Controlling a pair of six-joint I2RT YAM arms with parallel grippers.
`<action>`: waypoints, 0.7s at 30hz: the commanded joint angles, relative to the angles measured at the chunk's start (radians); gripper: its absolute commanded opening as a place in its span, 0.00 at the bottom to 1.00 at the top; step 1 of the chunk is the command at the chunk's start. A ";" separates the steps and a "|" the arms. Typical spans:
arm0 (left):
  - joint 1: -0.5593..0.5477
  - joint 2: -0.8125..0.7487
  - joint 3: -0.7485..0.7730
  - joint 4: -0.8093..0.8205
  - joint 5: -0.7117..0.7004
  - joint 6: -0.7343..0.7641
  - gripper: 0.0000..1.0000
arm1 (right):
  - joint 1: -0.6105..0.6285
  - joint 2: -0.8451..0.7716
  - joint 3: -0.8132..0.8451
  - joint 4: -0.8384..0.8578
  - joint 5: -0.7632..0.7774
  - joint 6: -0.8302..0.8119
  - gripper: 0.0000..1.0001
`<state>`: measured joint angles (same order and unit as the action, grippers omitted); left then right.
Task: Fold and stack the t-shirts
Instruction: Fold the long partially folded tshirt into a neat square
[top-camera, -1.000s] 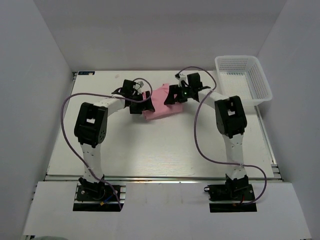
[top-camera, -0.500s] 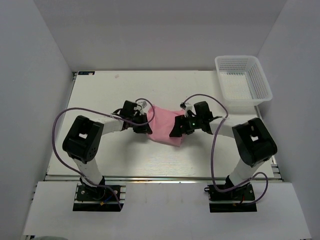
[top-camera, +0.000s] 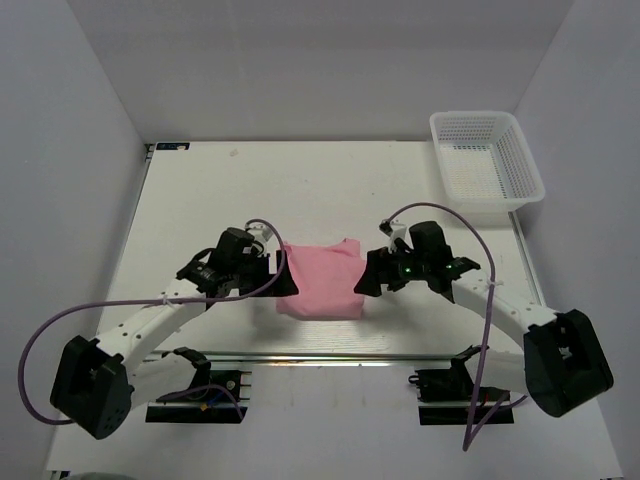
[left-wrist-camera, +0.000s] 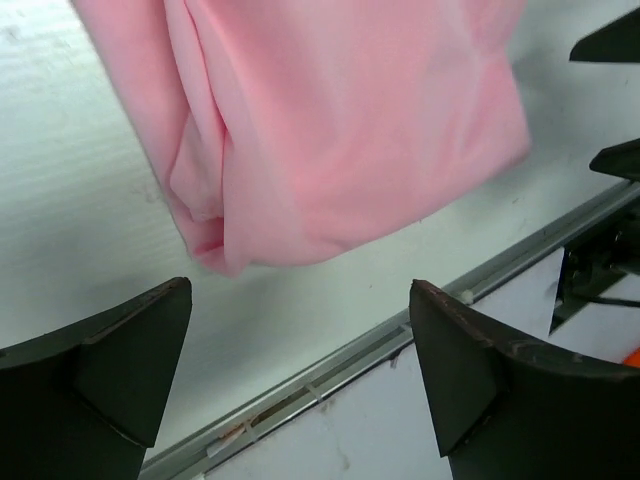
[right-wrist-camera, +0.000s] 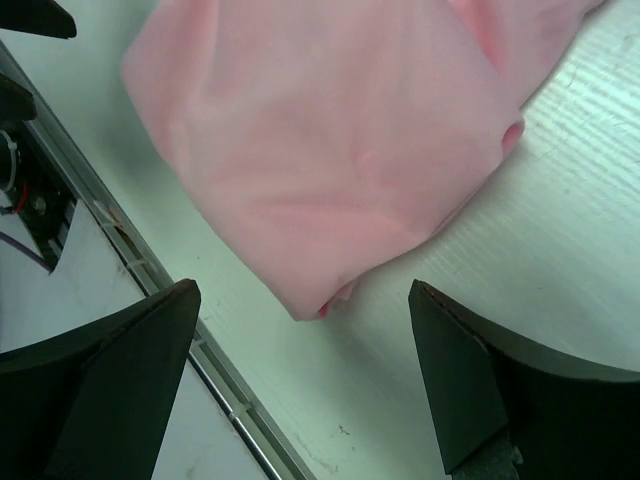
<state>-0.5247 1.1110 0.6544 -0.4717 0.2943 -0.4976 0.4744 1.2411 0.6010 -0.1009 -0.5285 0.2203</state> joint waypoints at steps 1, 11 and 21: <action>-0.003 -0.033 0.045 -0.033 -0.102 -0.001 1.00 | 0.000 -0.058 0.009 -0.007 0.073 0.030 0.91; 0.022 0.352 0.293 0.156 -0.245 0.106 0.79 | -0.006 0.096 0.133 0.086 0.231 0.082 0.89; 0.022 0.613 0.453 0.154 -0.224 0.139 0.36 | -0.022 0.257 0.212 0.087 0.220 0.103 0.68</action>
<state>-0.5053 1.7119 1.0588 -0.3256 0.0597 -0.3794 0.4599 1.4776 0.7719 -0.0418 -0.3058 0.3088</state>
